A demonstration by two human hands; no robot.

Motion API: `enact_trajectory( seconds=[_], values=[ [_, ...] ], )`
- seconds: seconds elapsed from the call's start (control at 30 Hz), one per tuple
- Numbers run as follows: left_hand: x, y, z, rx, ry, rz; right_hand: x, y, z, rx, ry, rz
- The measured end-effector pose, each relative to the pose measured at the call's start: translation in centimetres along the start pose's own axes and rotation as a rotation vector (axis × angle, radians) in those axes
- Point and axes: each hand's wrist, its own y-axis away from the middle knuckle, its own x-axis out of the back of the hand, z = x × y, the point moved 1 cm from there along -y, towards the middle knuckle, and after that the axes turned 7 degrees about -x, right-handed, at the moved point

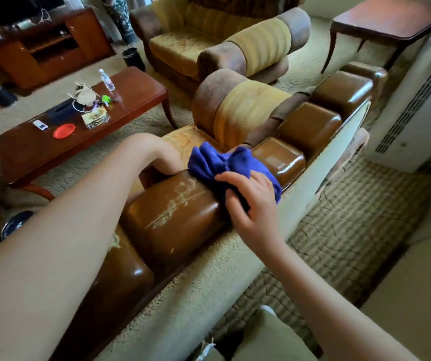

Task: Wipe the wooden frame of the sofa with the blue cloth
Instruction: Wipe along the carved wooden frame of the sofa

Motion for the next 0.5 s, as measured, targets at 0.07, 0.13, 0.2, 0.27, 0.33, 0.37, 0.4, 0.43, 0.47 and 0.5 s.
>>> enact_trajectory(
  seconds=[0.07, 0.13, 0.2, 0.27, 0.33, 0.37, 0.4, 0.43, 0.47, 0.5],
  values=[
    [0.1, -0.6, 0.9, -0.013, -0.104, -0.002, -0.8, 3.4, 1.2, -0.074, -0.120, 0.113],
    [0.0, -1.2, 2.6, -0.109, -0.202, 0.097, -1.9, 5.0, 2.3, -0.154, -0.174, 0.172],
    [-0.6, -1.8, 5.0, -0.245, -0.165, 0.280, -2.6, 5.0, 3.3, -0.213, -0.213, 0.238],
    [-1.3, -3.1, 7.0, -0.350, -0.187, 0.377, -3.0, 4.4, 4.6, -0.284, -0.256, 0.325],
    [-2.6, -4.7, 8.3, -0.410, -0.262, 0.235, -2.8, 3.4, 6.1, -0.403, -0.281, 0.403],
    [-3.3, -5.0, 8.6, -0.385, -0.288, 0.154, -2.5, 2.8, 6.7, -0.457, -0.279, 0.441],
    [-3.7, -5.6, 8.8, -0.377, -0.289, 0.121, -2.2, 2.3, 7.3, -0.506, -0.263, 0.480],
    [-3.6, -5.5, 8.8, -0.363, -0.282, 0.104, -2.0, 1.7, 7.8, -0.559, -0.250, 0.511],
    [-3.2, -5.4, 8.7, -0.367, -0.248, 0.077, -1.7, 1.1, 8.5, -0.634, -0.251, 0.540],
    [-2.6, -5.0, 8.6, -0.340, -0.218, 0.081, -1.5, 0.5, 9.1, -0.735, -0.276, 0.566]
  ],
)
